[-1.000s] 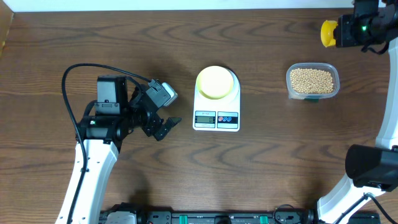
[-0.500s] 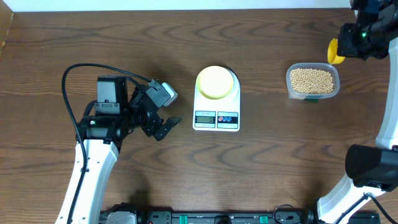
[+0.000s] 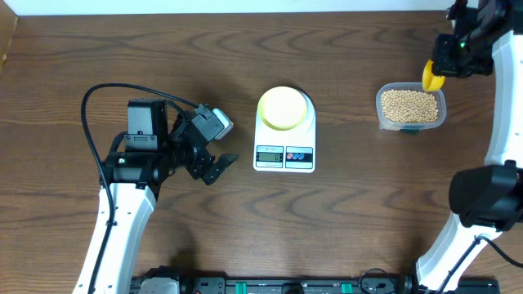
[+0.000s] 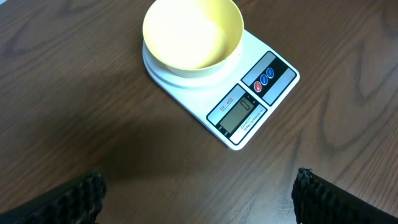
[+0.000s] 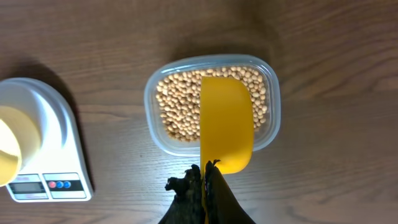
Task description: Scoop item into bowl and weigh 50g on scale
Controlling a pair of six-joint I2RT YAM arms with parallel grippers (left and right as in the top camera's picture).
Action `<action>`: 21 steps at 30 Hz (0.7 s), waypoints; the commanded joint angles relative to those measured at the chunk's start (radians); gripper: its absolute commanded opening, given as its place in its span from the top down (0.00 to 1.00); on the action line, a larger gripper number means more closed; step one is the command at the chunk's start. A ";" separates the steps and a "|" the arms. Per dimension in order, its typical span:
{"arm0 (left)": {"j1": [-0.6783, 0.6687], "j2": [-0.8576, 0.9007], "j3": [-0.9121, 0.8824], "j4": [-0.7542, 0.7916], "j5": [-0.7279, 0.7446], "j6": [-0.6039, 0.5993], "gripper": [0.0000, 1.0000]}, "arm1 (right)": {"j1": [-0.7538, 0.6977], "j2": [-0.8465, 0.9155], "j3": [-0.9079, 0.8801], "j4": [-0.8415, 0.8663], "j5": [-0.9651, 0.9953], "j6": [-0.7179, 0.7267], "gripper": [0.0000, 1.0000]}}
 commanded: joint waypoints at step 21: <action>-0.002 0.002 0.017 -0.003 0.006 -0.016 0.03 | 0.008 0.009 -0.050 0.002 0.002 -0.081 0.99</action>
